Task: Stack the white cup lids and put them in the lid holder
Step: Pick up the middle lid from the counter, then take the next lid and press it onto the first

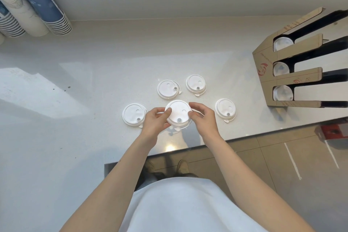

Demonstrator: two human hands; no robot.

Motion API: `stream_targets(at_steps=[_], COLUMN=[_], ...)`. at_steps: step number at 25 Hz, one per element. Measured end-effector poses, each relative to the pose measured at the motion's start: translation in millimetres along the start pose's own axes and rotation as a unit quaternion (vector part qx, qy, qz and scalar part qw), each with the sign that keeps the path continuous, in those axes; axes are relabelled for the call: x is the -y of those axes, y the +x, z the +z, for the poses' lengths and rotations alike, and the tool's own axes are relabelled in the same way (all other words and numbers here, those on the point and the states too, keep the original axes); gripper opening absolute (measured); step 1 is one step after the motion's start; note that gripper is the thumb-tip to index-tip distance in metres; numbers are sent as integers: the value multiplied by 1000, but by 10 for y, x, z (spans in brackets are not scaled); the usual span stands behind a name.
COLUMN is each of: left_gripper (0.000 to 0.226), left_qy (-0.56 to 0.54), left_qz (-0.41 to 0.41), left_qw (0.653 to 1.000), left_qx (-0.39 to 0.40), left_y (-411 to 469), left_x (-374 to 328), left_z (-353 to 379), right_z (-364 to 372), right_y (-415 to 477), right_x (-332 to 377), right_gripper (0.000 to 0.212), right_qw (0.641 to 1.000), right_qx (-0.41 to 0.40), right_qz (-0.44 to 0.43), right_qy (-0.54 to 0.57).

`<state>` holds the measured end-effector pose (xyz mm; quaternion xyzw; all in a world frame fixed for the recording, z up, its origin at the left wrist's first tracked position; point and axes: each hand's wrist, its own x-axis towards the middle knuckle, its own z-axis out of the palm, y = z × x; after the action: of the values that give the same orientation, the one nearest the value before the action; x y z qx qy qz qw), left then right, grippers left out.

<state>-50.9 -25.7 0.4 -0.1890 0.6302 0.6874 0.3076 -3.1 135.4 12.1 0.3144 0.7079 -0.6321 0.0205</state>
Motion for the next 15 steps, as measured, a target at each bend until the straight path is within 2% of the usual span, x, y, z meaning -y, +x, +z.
stream_targets(at_steps=[7, 11, 15], left_gripper=[35, 39, 39], left_qy=[-15, -44, -79], left_qz=[-21, -20, -29], left_qw=[998, 998, 996], left_qx=[64, 43, -7], left_y=[-53, -29, -21], left_x=[-80, -46, 8], left_z=[125, 254, 423], right_z=[-179, -409, -781], right_y=[34, 181, 407], right_x=[4, -7, -32], right_gripper=[31, 28, 34], right_qw=[1000, 999, 995], right_qx=[2, 10, -14], right_qz=[-22, -43, -58], right_qy=[9, -5, -79])
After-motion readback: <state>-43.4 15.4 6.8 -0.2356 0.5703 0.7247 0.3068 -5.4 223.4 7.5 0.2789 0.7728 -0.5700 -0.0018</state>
